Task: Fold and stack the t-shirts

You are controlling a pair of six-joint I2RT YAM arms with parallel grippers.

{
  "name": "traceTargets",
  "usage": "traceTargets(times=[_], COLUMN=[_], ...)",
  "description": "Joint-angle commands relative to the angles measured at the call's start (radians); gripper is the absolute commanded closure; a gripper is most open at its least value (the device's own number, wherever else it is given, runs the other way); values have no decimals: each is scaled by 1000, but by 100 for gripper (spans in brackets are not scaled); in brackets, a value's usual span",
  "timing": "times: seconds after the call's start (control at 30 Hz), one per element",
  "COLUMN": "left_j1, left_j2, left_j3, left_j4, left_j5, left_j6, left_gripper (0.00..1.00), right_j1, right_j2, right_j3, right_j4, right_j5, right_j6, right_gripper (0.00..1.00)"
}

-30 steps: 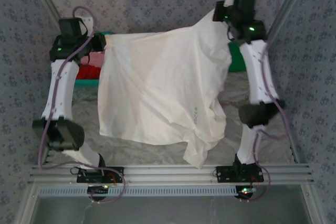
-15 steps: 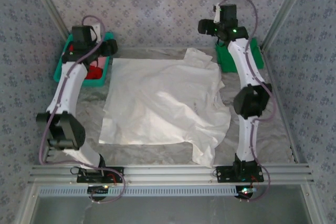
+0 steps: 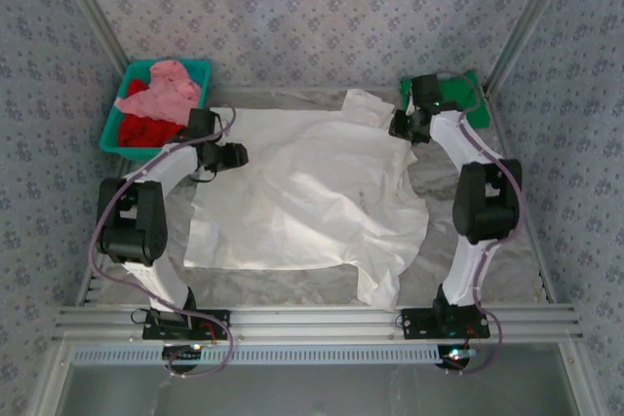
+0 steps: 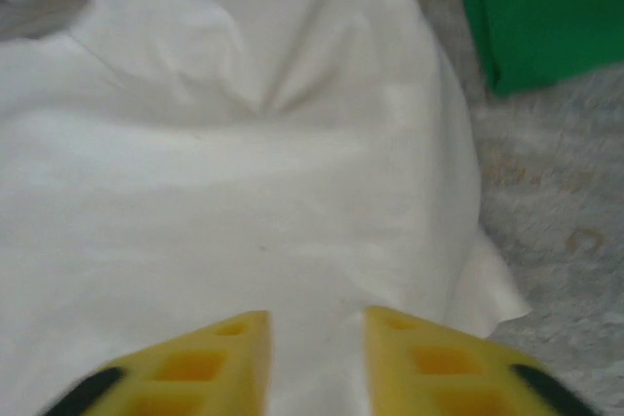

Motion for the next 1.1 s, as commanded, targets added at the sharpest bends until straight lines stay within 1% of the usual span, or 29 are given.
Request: traceTargets(times=[0.0,0.07,0.13,0.2,0.33,0.5,0.67,0.77,0.83,0.9,1.0,1.07], left_j1=[-4,-1,1,1,2,16,20,20,21,22,21,21], left_j2=[13,33,61,82,118,168,237,264,260,238,185,153], left_j3=[-29,-38,-37,-46,-54,-9,91,154,174,178,160,149], left_j4=[126,127,120,137,171,165,148,132,135,136,134,120], left_j5=[10,-14,-16,-11,-10,-15,5,9,8,1,-32,-43], left_j6=[-49,-63,-71,-78,-98,-138,-163,-175,-186,-190,-182,-167], left_gripper=[49,49,49,53,53,53,54,54,54,54,53,53], right_j1=[1,1,3,8,9,6,-4,-17,-28,-37,-48,-51], right_j2=[36,81,141,196,310,438,595,714,784,815,794,761], right_j3=[29,59,107,149,248,395,653,872,1004,1070,1075,1075], right_j4=[-9,-24,-56,-98,-151,-214,-298,-359,-363,-357,-311,-299], right_j5=[7,27,80,82,96,108,93,95,69,53,12,-29], right_j6=[13,14,14,15,15,21,27,39,47,52,48,32], right_gripper=[76,77,78,78,79,79,79,80,80,79,78,75])
